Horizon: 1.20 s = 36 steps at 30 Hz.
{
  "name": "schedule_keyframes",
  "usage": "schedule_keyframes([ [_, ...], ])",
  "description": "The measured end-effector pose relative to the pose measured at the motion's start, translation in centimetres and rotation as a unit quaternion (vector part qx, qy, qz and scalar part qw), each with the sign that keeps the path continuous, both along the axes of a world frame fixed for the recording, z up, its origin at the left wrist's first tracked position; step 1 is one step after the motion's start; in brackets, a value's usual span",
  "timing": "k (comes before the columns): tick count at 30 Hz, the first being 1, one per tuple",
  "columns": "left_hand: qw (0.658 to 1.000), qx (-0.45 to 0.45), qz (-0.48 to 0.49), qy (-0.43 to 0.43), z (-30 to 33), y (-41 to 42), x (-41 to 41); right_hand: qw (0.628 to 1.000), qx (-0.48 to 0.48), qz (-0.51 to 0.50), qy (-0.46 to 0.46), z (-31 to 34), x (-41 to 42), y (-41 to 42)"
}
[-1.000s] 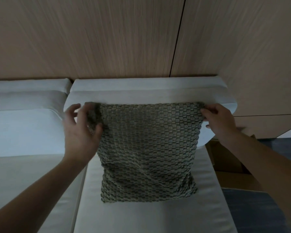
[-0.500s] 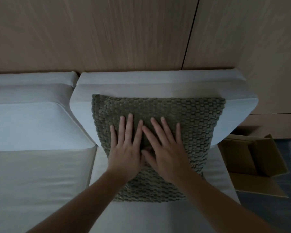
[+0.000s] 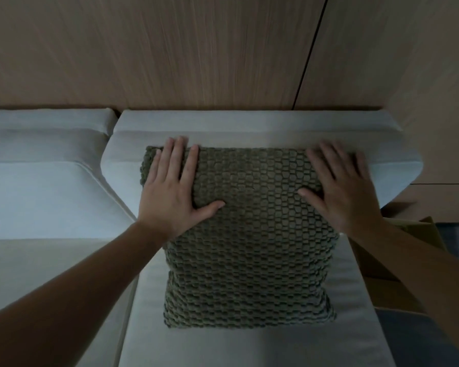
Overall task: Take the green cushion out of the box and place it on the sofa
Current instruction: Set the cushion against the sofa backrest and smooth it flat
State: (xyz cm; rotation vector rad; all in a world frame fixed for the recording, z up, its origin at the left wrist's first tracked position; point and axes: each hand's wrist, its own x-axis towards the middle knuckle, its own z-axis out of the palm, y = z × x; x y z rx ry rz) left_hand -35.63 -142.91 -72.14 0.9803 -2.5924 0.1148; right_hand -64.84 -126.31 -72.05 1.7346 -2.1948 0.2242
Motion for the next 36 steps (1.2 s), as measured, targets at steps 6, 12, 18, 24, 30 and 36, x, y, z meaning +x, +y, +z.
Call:
schedule_keyframes([
  [6, 1.000, 0.020, 0.011, -0.014, 0.1, 0.0, -0.4, 0.998, 0.030, -0.027, -0.043, 0.2, -1.1, 0.2],
  [12, 0.998, 0.062, 0.019, -0.009, 2.5, 2.2, 0.0, 0.993, 0.010, -0.064, -0.095, 3.0, 1.9, 1.5],
  [18, 0.993, 0.030, -0.030, 0.114, -2.1, 10.7, 0.7, 0.988, -0.074, 0.018, -0.132, -1.7, 14.8, 4.3],
  [24, 0.994, -0.004, -0.024, 0.103, -9.9, 10.7, 1.8, 0.993, -0.074, 0.005, -0.090, -9.8, 16.2, 4.8],
  [30, 0.991, -0.084, -0.026, 0.097, -9.9, 5.6, 2.2, 0.994, -0.109, 0.000, -0.019, -11.7, 8.3, 4.7],
  [36, 0.990, -0.067, -0.025, 0.120, -8.7, 5.8, 2.4, 0.989, -0.119, -0.053, -0.077, -11.2, 4.2, 7.8],
])
